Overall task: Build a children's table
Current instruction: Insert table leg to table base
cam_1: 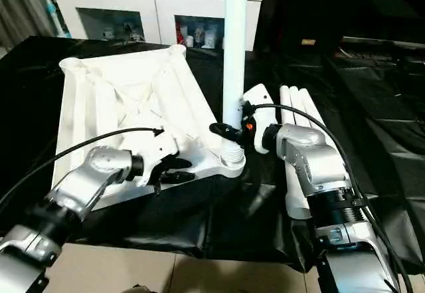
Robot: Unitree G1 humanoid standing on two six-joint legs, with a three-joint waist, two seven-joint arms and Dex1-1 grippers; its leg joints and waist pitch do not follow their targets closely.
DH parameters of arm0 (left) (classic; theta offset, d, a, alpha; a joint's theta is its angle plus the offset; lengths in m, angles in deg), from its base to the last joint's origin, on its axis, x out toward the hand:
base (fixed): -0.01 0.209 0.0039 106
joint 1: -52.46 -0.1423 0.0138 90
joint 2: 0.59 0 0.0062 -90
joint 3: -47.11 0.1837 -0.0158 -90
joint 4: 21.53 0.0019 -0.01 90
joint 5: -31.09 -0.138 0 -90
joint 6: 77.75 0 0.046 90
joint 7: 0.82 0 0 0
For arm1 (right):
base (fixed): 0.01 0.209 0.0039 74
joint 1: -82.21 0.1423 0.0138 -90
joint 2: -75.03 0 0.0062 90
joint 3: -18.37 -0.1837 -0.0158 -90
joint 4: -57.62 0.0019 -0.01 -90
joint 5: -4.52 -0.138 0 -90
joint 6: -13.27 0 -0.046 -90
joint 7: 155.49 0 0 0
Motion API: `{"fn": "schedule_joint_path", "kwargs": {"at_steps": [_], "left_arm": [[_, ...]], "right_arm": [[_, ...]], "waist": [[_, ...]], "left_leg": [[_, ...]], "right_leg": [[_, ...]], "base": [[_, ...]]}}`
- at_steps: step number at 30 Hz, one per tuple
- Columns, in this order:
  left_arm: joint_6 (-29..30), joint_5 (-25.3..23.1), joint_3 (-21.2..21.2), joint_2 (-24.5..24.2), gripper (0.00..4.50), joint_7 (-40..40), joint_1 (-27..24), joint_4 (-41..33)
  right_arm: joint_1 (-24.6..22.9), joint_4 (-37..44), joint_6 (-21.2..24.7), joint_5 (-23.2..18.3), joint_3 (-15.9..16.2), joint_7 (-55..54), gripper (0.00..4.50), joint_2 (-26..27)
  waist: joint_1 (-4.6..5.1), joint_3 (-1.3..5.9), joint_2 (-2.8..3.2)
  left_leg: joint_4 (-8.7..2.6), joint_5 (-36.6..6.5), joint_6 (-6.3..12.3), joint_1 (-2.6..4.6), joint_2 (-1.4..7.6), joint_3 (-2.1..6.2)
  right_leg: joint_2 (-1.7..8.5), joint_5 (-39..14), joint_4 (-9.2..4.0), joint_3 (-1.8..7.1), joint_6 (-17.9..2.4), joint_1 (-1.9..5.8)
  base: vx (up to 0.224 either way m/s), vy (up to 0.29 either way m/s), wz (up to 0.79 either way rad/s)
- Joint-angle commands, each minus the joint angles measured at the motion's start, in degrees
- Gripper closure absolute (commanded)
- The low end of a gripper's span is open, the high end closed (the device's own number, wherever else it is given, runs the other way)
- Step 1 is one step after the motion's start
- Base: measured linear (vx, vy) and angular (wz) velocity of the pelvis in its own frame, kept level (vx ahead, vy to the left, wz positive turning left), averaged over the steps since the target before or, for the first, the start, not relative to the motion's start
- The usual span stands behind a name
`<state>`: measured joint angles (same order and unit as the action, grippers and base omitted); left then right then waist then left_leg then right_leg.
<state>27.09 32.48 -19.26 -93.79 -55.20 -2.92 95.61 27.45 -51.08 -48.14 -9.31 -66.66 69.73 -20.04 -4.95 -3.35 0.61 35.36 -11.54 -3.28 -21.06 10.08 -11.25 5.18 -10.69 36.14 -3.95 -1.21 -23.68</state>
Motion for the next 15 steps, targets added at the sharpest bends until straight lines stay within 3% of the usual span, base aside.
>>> {"fn": "schedule_joint_path", "kwargs": {"at_steps": [1,7,9,15], "left_arm": [[0.8,-1.5,1.1,0.0,3.36,-0.3,0.9,1.3],[2.5,-4.6,3.3,-1.4,3.84,-1.6,1.8,2.6],[2.7,-4.8,3.1,-1.4,4.01,-1.2,1.9,2.9],[3.2,-3.8,1.2,-1.9,4.49,-0.2,0.9,1.9]], "right_arm": [[-0.3,0.9,-1.0,0.3,-0.4,-0.3,2.66,-0.4],[-0.5,1.8,-0.7,0.2,-0.4,-0.4,2.66,-0.3],[-0.5,1.5,-0.8,0.3,-0.2,-0.2,2.66,-0.1],[0.2,0.2,0.1,-0.5,0.3,1.1,2.66,0.7]], "waist": [[0.19,4.39,0.56],[0.27,4.44,0.44],[0.33,4.41,0.06],[0.51,4.17,-0.31]], "left_leg": [[-4.06,-7.4,1.64,0.44,2.64,1.51],[-4.05,-6.9,2.2,0.39,2.66,1.51],[-4.09,-6.9,2.36,0.3,2.67,1.53],[-4.19,-8.2,2.27,0.3,2.68,1.51]], "right_leg": [[3.29,-4.6,-3.98,2.83,-13.7,3.85],[3.25,-4.5,-3.94,2.81,-14.0,3.85],[3.33,-5.1,-3.98,2.8,-13.8,3.94],[3.46,-10.7,-4.48,2.77,-12.6,3.69]], "base": [[0.0,0.0,0.0],[0.0,0.0,0.0],[0.0,0.0,0.0],[0.0,0.0,0.0]]}}
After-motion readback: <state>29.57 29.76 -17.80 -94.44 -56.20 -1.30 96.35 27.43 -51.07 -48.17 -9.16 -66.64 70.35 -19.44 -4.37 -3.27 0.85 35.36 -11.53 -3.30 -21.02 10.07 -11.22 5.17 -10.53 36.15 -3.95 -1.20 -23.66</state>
